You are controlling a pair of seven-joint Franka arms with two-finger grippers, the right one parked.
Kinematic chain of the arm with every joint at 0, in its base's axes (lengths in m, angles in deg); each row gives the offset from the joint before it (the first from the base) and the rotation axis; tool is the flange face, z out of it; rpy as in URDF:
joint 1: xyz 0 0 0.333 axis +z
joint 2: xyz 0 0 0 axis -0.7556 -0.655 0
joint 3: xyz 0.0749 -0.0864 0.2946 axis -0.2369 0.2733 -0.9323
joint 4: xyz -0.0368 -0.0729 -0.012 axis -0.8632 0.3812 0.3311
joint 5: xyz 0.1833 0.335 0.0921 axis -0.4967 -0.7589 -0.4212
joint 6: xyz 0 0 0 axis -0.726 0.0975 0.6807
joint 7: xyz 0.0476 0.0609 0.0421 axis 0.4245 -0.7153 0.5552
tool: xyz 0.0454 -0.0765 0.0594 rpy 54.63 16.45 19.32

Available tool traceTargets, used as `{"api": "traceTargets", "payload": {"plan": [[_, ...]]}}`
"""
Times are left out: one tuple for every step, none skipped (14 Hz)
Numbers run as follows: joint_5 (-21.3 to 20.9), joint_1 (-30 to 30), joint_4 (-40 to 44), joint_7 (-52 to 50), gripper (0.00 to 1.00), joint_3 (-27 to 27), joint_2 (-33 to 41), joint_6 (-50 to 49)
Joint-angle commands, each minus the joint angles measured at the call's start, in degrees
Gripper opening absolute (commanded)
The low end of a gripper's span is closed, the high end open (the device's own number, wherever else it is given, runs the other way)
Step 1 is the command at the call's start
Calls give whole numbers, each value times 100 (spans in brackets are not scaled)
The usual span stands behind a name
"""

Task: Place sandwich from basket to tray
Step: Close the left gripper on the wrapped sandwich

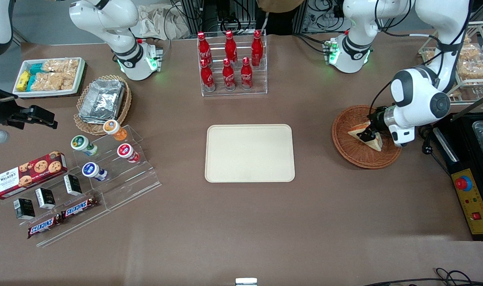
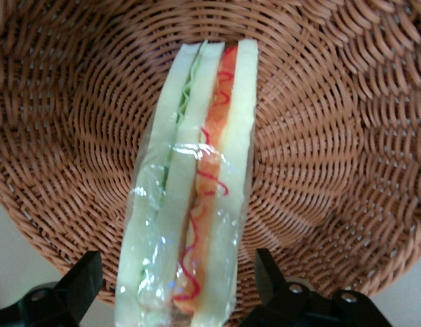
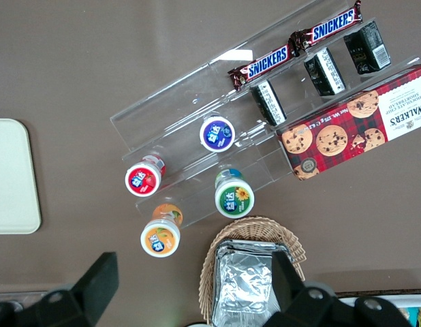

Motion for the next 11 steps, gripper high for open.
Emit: {"api": "traceTargets", "payload": {"plan": [[51,29,3,-15,99,14,-86,142],[51,29,3,-15,99,14,-104,168],[51,29,3,-6,98,14,-113,177],[34,29,12,-6,93,14,-148,194],[33,29,12,-6,76,-3,-148,203],[33,29,29,-6,65,-47,-157,203],[25,29,30,38,45,-65,-148,203],[25,29,38,56,42,-65,-166,203],[25,29,47,56,37,-65,-157,195],[33,29,47,64,32,-65,-131,169],[33,29,73,47,32,-65,-104,151]]}}
